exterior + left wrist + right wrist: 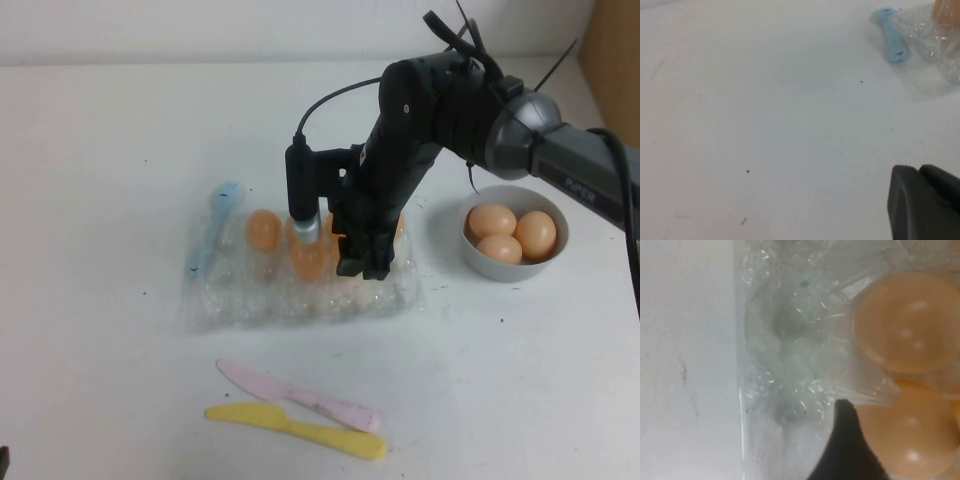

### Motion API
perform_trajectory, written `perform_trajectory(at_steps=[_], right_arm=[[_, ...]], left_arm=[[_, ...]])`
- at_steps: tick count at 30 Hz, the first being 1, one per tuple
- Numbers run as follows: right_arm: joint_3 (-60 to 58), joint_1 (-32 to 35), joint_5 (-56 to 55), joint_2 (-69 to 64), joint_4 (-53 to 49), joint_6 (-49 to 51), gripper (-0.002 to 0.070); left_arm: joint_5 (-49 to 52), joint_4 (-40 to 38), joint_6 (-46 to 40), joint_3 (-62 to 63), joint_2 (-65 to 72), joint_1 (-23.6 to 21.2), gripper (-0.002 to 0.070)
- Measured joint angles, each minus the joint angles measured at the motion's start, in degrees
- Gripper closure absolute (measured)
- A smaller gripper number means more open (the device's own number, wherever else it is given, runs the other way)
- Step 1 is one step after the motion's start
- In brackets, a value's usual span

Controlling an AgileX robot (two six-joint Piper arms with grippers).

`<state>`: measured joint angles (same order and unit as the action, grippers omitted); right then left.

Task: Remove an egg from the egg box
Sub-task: Pick up the egg from the plastic box

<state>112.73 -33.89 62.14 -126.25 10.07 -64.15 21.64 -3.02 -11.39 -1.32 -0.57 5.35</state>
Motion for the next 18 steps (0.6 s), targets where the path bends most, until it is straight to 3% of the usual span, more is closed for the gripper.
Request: perform_trajectory(at_steps=[7,14,18], right_arm=[[0.00,0.00,-0.34,-0.91,0.71,0.00,0.0269],[0.00,0.00,-0.84,-0.91,0.84,0.00,0.0393],[0.00,0.00,-0.84,-0.91,0.97,0.00,0.0408]], left_arm=[[0.00,0.00,0.00,0.00,0.00,0.00,0.0678],[0.00,0.00,0.00,0.00,0.00,0.00,0.0678],[0.00,0.00,0.00,0.00,0.00,0.00,0.0678]])
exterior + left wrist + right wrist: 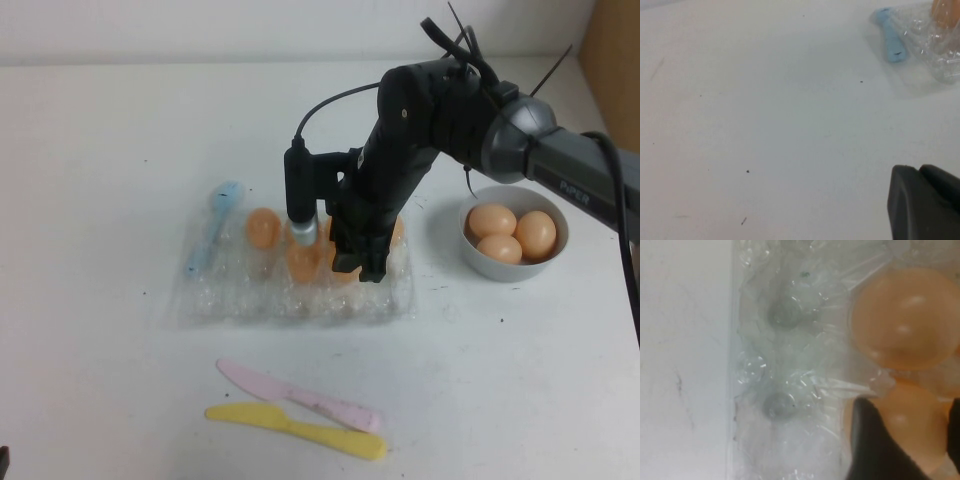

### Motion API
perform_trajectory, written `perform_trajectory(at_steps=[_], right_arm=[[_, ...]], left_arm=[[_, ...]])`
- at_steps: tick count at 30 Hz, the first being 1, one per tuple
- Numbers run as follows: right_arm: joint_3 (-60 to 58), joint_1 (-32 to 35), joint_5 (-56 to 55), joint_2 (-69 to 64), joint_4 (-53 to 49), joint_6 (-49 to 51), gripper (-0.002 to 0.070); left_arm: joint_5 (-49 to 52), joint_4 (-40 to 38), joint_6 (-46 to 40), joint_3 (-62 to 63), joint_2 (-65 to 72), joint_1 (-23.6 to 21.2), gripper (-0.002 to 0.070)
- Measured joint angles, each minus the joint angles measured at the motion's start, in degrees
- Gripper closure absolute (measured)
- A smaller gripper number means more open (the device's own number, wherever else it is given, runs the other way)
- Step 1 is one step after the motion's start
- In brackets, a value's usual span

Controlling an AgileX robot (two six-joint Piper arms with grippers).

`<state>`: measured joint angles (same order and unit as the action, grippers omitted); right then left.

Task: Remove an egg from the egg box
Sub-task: Pick up the egg from the plastic box

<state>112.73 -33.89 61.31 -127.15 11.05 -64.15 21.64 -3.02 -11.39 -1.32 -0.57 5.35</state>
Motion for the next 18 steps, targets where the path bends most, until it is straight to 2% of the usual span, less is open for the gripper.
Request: perform_trajectory(at_steps=[8,12,18], right_arm=[[0.48,0.00,1.01,0.45,-0.44,0.37,0.0412],[3.28,0.00,4.59,1.80,-1.76,2.08,0.0499],[6.98,0.00,7.97,3.91,-1.99,3.83,0.0531]], left_arm=[[0.00,0.00,0.00,0.00,0.00,0.00,0.0679],[0.00,0.00,0.00,0.00,0.00,0.00,0.0678],[0.00,0.00,0.00,0.00,0.00,0.00,0.0678]])
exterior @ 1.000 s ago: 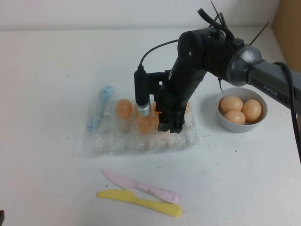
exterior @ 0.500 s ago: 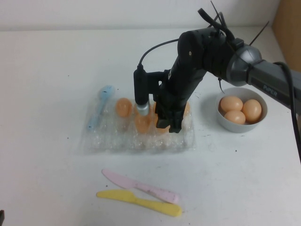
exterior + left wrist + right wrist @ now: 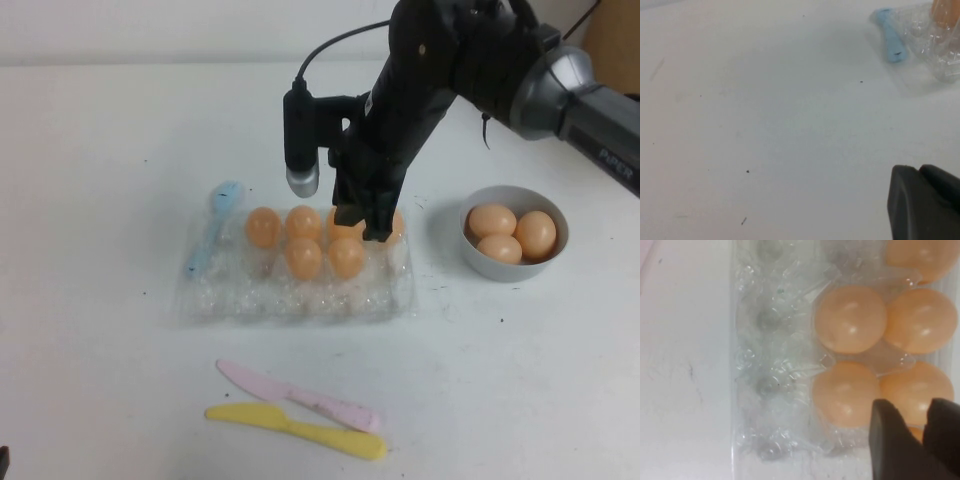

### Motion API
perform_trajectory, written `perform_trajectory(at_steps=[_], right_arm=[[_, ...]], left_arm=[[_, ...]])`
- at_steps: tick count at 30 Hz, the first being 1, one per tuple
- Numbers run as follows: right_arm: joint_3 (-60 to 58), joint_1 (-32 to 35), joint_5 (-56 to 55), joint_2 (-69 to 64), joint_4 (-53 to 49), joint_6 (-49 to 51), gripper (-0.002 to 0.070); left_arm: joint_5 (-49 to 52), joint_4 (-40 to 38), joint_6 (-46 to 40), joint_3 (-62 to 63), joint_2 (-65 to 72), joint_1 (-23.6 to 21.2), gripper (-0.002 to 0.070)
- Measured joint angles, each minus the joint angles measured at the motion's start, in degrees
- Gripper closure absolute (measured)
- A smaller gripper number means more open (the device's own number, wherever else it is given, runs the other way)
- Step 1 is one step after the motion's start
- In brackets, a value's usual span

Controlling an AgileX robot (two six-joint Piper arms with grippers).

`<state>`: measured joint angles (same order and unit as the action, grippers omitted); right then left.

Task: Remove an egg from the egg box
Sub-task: Pick up the egg from the plastic box

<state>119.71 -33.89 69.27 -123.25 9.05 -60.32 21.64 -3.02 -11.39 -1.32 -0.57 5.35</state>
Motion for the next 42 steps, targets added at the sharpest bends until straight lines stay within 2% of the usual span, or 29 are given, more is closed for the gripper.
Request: perform_trajectory(at_steps=[5,7,12,15,23,42], right_arm=[[0.32,0.00,0.88,0.36,0.00,1.35,0.0506],[0.32,0.00,1.01,0.24,0.58,1.38,0.0457],[0.32,0.00,1.13,-1.55,2.09,1.11,0.0274],[0.22,0.00,1.13,-3.26,2.46,0.74,0.0237],[0.13,0.00,0.52,-5.42,2.91,0.53,0.0221],[0.13,0.00,-1.45,-7.32,1.21,0.53,0.0237]], left_arm=[[0.00,0.00,0.00,0.00,0.00,0.00,0.0678],[0.00,0.00,0.00,0.00,0.00,0.00,0.0678],[0.00,0.00,0.00,0.00,0.00,0.00,0.0678],[0.00,0.00,0.00,0.00,0.00,0.00,0.0678],[0.00,0.00,0.00,0.00,0.00,0.00,0.0678],[0.00,0.00,0.00,0.00,0.00,0.00,0.0679]])
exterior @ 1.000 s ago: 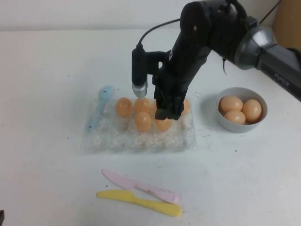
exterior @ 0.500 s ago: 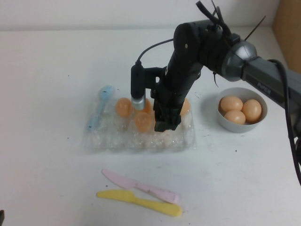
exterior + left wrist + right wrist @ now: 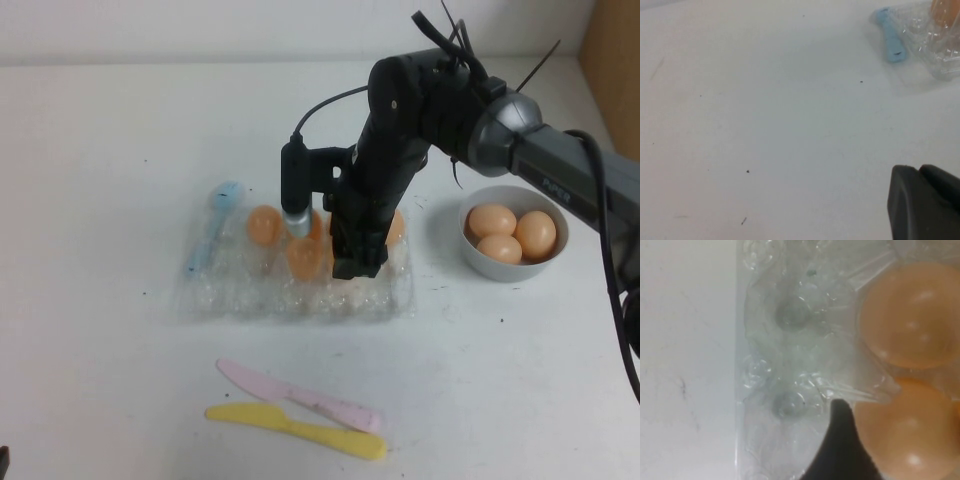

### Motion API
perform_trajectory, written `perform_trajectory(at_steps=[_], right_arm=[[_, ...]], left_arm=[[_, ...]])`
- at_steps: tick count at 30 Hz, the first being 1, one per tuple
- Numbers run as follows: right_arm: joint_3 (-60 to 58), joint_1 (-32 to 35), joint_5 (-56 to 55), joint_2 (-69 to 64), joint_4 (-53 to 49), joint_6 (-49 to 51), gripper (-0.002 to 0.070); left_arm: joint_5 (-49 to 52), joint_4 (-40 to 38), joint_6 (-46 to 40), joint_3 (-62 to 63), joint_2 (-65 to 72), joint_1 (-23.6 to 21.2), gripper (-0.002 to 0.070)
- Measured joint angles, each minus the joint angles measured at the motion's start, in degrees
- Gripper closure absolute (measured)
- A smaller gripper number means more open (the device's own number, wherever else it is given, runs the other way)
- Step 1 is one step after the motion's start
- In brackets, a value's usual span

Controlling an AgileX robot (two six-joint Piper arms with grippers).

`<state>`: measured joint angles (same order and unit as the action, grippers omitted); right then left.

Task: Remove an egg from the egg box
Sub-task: Pick up the egg from the plastic box

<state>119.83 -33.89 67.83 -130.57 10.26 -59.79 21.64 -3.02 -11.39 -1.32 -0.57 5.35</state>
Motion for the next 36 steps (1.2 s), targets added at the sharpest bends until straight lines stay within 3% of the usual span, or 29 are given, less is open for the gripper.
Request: perform_trajectory(at_steps=[8,16,36], right_arm=[[-2.19,0.47,-2.47,-0.22,0.37,0.00,0.0242],[-2.68,0.56,-3.54,-0.01,0.61,0.00,0.0325],[2.39,0.56,2.64,3.42,-0.05,2.01,0.0329]], left_arm=[[0.00,0.00,0.00,0.00,0.00,0.00,0.0678],[0.00,0.00,0.00,0.00,0.00,0.00,0.0679],[0.00,0.00,0.00,0.00,0.00,0.00,0.0679]])
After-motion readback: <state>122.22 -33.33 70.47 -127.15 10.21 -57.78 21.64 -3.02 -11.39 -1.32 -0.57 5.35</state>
